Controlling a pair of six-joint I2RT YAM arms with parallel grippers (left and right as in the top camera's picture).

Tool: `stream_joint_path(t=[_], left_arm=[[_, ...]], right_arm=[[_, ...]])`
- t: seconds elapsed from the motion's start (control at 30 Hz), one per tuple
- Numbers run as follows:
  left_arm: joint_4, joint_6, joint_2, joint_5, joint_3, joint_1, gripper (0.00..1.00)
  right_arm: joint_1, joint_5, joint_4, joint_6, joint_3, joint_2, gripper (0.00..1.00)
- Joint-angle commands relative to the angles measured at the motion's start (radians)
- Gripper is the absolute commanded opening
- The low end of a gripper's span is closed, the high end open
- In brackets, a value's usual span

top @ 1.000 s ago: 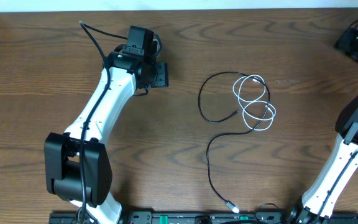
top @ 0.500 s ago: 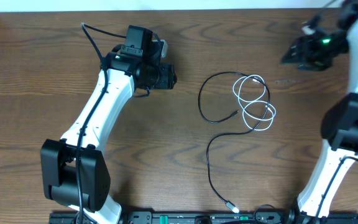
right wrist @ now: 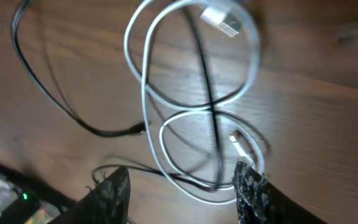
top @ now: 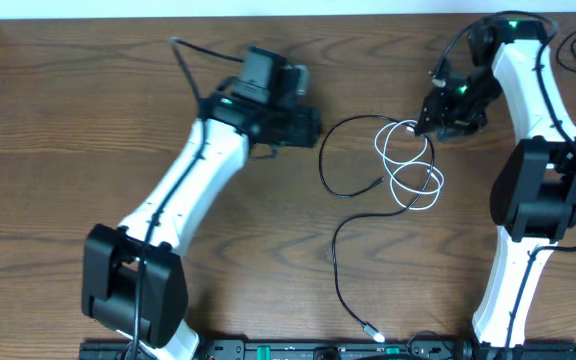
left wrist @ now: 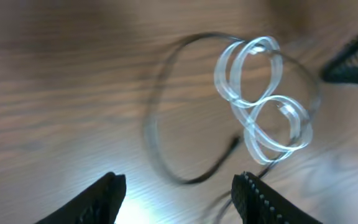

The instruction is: Untangle cables

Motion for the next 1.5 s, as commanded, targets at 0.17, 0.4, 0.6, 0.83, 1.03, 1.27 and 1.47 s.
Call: stream_joint_path(t=[0.17,0.4,0.6,0.83,1.03,1.27,1.47], left_arm=[[0.264,-0.425,0.165,0.013,0.002,-0.233,0.59],[0.32,-0.627,0.316,0.013,0.002,-0.302,0.59],[0.374,-0.629,0.367,0.012,0.001,-0.343,0.59],[0.418,-0.684,0.424,-0.04,0.001,-0.391,0.59],[0.426,-0.744,0.431,-0.185,0.001,-0.397,0.58],[0.481,-0.751,0.491,-0.206,0.001,-0.404,0.36],[0.465,-0.562,0.47,-0.208,0.003,-0.399,0.08]], right_arm=[[-0.156,0.03,0.055,0.133,0.052,-0.109,0.57],[-0.199,0.031,0.042,0.124,0.051,-0.11,0.57],[-0.196,0.031,0.048,0.124,0.051,-0.11,0.57],[-0.196,0.043,0.047,0.124,0.051,-0.11,0.57],[-0.196,0.046,0.047,0.124,0.051,-0.11,0.57],[-0.196,0.046,0.045,0.116,0.051,-0.11,0.57],[-0.196,0.046,0.045,0.109,0.051,-0.11,0.57]])
